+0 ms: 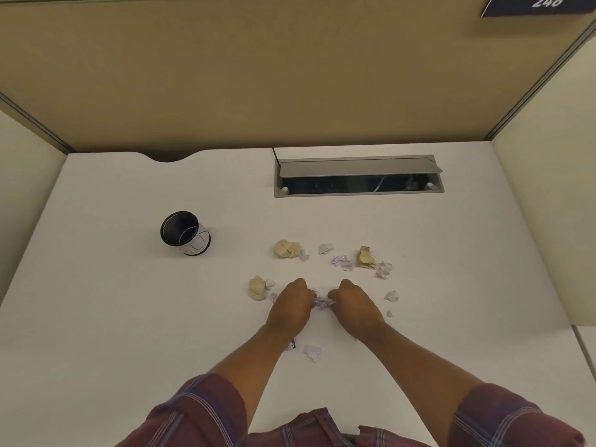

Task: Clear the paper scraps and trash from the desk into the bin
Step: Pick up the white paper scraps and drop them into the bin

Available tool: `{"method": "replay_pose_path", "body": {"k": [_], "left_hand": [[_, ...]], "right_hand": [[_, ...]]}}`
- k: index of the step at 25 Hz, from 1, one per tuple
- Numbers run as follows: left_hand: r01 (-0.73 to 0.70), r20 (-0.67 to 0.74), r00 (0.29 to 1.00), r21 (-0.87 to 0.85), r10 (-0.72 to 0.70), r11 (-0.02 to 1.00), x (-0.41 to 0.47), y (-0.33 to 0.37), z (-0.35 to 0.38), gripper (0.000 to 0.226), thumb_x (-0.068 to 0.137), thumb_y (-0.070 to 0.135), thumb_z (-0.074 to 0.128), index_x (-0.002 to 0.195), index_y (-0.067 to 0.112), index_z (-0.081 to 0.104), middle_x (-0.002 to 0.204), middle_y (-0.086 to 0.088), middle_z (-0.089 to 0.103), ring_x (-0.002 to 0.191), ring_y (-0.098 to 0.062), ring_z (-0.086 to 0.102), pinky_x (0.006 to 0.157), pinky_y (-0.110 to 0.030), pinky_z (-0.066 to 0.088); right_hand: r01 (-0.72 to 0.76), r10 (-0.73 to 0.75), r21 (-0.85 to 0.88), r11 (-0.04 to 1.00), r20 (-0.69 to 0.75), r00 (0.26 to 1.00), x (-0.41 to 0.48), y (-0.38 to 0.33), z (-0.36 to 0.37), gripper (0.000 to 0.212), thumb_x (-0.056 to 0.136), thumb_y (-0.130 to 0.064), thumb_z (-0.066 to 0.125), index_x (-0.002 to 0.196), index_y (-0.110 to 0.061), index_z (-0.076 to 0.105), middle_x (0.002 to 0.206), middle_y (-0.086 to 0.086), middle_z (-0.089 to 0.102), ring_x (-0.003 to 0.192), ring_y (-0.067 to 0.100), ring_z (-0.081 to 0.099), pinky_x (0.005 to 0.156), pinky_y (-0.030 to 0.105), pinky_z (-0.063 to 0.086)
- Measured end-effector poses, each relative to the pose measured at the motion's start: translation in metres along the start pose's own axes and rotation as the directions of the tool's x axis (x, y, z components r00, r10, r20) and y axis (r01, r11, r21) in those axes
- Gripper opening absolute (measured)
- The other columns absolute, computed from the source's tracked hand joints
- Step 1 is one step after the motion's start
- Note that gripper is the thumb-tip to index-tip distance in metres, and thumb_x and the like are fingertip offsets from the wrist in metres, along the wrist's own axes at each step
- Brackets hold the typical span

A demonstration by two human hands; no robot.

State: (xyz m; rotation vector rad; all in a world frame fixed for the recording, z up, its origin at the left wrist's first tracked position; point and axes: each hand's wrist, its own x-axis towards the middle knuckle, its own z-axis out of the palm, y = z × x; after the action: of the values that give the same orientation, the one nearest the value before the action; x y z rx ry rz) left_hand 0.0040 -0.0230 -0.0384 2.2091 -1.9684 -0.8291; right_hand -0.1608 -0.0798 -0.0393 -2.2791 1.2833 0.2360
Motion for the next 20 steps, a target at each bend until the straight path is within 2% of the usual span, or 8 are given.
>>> {"method": "replay_pose_path", "body": {"k": [3, 7, 8, 11, 13, 15, 17, 20], "left_hand": [[-0.021, -0.060, 0.998, -0.055, 0.018, 0.998, -0.005, -0.009, -0.010, 0.028, 0.105, 0.020, 0.049, 0.114, 0.007, 0.072, 0.111, -0.013, 0.064, 0.107, -0.024, 0.060, 0.092, -0.030, 0.045], [-0.011, -0.136, 0.990, -0.225, -0.020, 0.974, -0.021, -0.036, -0.035, 0.021, 0.101, 0.015, 0.058, 0.107, 0.005, 0.075, 0.103, -0.012, 0.069, 0.100, -0.022, 0.065, 0.078, -0.017, 0.040], [-0.001, -0.171, 0.984, -0.278, -0.048, 0.960, -0.026, -0.045, -0.042, 0.019, 0.099, 0.017, 0.062, 0.107, 0.008, 0.076, 0.102, -0.010, 0.068, 0.097, -0.021, 0.065, 0.076, -0.015, 0.040], [0.004, -0.255, 0.960, -0.395, -0.114, 0.919, -0.044, -0.079, -0.066, 0.020, 0.094, 0.026, 0.069, 0.109, 0.015, 0.078, 0.100, -0.008, 0.069, 0.094, -0.019, 0.064, 0.081, -0.028, 0.053], [0.020, -0.281, 0.946, -0.446, -0.161, 0.895, -0.056, -0.104, -0.080, 0.023, 0.093, 0.028, 0.071, 0.111, 0.016, 0.078, 0.103, -0.007, 0.072, 0.098, -0.017, 0.067, 0.087, -0.032, 0.057], [0.018, -0.318, 0.926, -0.501, -0.204, 0.865, -0.069, -0.131, -0.093, 0.021, 0.092, 0.026, 0.072, 0.111, 0.018, 0.079, 0.106, -0.006, 0.076, 0.102, -0.015, 0.069, 0.091, -0.033, 0.058], [0.020, -0.357, 0.901, -0.535, -0.248, 0.845, -0.082, -0.157, -0.107, 0.017, 0.092, 0.022, 0.072, 0.106, 0.020, 0.081, 0.105, -0.005, 0.079, 0.105, -0.014, 0.071, 0.091, -0.034, 0.058], [0.062, -0.408, 0.846, -0.563, -0.343, 0.824, -0.096, -0.183, -0.121, 0.016, 0.092, 0.019, 0.072, 0.104, 0.019, 0.082, 0.107, -0.003, 0.080, 0.105, -0.011, 0.071, 0.092, -0.030, 0.057]], "right_hand": [[-0.087, 0.101, 0.211, 0.974, -0.055, 0.993, -0.006, -0.009, -0.009, 0.021, 0.093, -0.019, 0.056, 0.073, -0.017, 0.062, 0.079, 0.006, 0.052, 0.077, 0.026, 0.054, 0.063, 0.032, 0.034], [-0.053, 0.112, 0.356, 0.933, -0.147, 0.983, -0.009, -0.042, -0.017, 0.027, 0.090, -0.023, 0.067, 0.066, -0.013, 0.059, 0.062, 0.002, 0.059, 0.066, 0.018, 0.052, 0.061, 0.029, 0.039], [-0.044, 0.121, 0.398, 0.916, -0.170, 0.978, -0.009, -0.053, -0.019, 0.026, 0.089, -0.023, 0.068, 0.066, -0.013, 0.061, 0.061, 0.004, 0.059, 0.062, 0.019, 0.055, 0.060, 0.032, 0.044], [-0.029, 0.156, 0.497, 0.867, -0.217, 0.964, 0.000, -0.096, -0.023, 0.013, 0.088, -0.025, 0.072, 0.081, -0.014, 0.075, 0.073, 0.007, 0.069, 0.064, 0.024, 0.068, 0.064, 0.042, 0.058], [-0.013, 0.170, 0.581, 0.814, -0.217, 0.961, 0.009, -0.126, -0.026, 0.008, 0.087, -0.028, 0.075, 0.089, -0.022, 0.080, 0.077, 0.002, 0.073, 0.067, 0.021, 0.072, 0.063, 0.034, 0.062], [0.016, 0.174, 0.639, 0.769, -0.234, 0.957, 0.022, -0.153, -0.031, 0.017, 0.087, -0.034, 0.077, 0.085, -0.017, 0.078, 0.076, 0.009, 0.071, 0.062, 0.018, 0.072, 0.057, 0.027, 0.061], [0.065, 0.135, 0.625, 0.778, -0.267, 0.954, 0.041, -0.179, -0.038, 0.027, 0.087, -0.038, 0.076, 0.084, -0.010, 0.076, 0.076, 0.012, 0.069, 0.057, 0.014, 0.071, 0.055, 0.028, 0.061], [0.097, 0.091, 0.614, 0.784, -0.267, 0.959, 0.071, -0.216, -0.050, 0.026, 0.086, -0.036, 0.077, 0.090, -0.010, 0.078, 0.079, 0.006, 0.071, 0.062, 0.013, 0.071, 0.056, 0.026, 0.062]]}}
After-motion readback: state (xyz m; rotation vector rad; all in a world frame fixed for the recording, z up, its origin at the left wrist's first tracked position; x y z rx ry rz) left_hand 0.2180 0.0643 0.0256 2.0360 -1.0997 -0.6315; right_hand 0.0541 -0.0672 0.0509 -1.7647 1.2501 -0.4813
